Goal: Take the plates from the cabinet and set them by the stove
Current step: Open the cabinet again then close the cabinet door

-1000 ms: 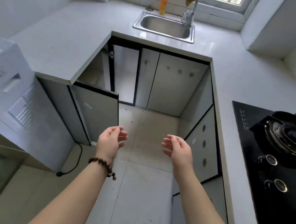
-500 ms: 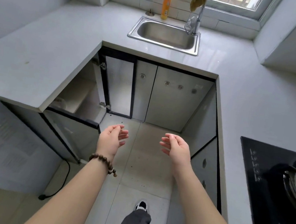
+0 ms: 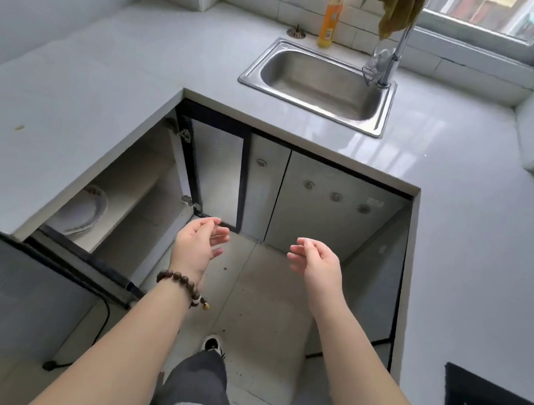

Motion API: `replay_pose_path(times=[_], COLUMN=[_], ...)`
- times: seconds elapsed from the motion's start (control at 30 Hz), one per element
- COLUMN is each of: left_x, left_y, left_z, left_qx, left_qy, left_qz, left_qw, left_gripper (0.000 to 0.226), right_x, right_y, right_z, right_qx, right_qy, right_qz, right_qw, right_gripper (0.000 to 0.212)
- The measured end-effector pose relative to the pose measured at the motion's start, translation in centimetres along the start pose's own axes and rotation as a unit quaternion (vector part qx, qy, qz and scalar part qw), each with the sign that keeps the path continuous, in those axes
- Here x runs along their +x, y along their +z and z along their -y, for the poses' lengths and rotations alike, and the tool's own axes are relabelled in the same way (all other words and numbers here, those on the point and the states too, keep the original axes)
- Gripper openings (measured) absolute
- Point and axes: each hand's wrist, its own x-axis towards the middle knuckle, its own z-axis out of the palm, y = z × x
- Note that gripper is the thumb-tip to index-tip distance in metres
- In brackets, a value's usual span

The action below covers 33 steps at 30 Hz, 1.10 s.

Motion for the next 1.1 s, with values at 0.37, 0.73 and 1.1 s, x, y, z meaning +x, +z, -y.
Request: replay_pose_path(times=[0.37,0.73,1.1], left_x=[10.8,18.6,18.0], left_y=[4.0,1.8,-5.6], left_z=[-3.4,-8.9,-7.7], left_qx=[-0.037,-0.071,-0.169], left_qy=[-0.001,0.023,0.018], left_qz=[-0.076,-0.194,-0.389], left_qw=[0.996,0.978,0.905], left_gripper=[0.024,0.021,0.023], right_x=[12.6,20.7,20.4], right_y=[4.9,15.7,28.1], right_z=[5.0,12.3,11.8], right_qx=[-0.061,-0.129,-0.205], right_qy=[0.006,-0.033,-0.012], right_qz=[0.06,0.192,0.409], right_qw=[0.996,0.972,0.889], right_gripper=[0.018,0.017,0.015])
